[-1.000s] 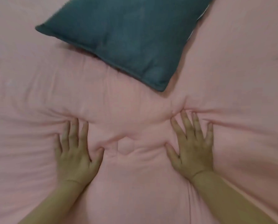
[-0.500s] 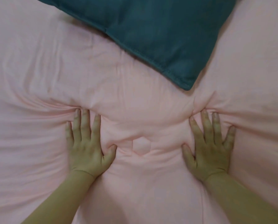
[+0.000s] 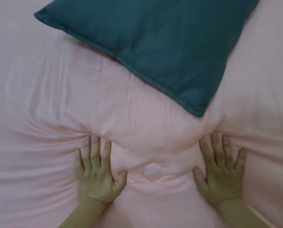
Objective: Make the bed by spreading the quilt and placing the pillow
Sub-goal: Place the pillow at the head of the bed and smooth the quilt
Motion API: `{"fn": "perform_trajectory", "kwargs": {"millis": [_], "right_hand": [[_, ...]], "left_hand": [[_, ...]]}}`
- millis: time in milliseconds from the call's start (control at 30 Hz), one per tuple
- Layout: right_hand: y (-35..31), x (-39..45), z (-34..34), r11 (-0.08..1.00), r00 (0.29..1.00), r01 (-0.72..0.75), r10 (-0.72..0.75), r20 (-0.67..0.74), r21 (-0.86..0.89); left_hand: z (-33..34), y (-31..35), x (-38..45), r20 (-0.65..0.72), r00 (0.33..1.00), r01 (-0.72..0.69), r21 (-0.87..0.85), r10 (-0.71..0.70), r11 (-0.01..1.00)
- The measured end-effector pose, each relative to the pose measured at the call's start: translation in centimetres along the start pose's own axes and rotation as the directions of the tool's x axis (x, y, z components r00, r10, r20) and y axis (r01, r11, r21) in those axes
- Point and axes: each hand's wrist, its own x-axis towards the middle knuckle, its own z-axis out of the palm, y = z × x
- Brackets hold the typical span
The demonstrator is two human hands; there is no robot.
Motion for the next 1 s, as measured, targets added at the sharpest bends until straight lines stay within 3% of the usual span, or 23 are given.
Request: {"fn": "perform_trajectory", "kwargs": {"millis": [433,733,1000], "right_hand": [[-1.0,0.6,-0.3,0.998,0.998,-0.05,0.049,-0.026,-0.026],[-0.6,0.7,0.3,1.0,1.0,-0.002,0.002,-0.027,-0.029],[-0.9,2.0,-1.5,0.993,0.982,0.09,-0.075,-0.173,0.081]], "left_hand": [[-0.2,-0.5,0.7,-0.036,0.999,-0.012,-0.041,0.011,0.999],[-0.1,-0.6,0.4,-0.074,0.997,-0.022,-0.04,0.019,0.999],[-0.5,-0.6,0.3,-0.081,0.996,-0.038,-0.01,0.037,0.999]]}}
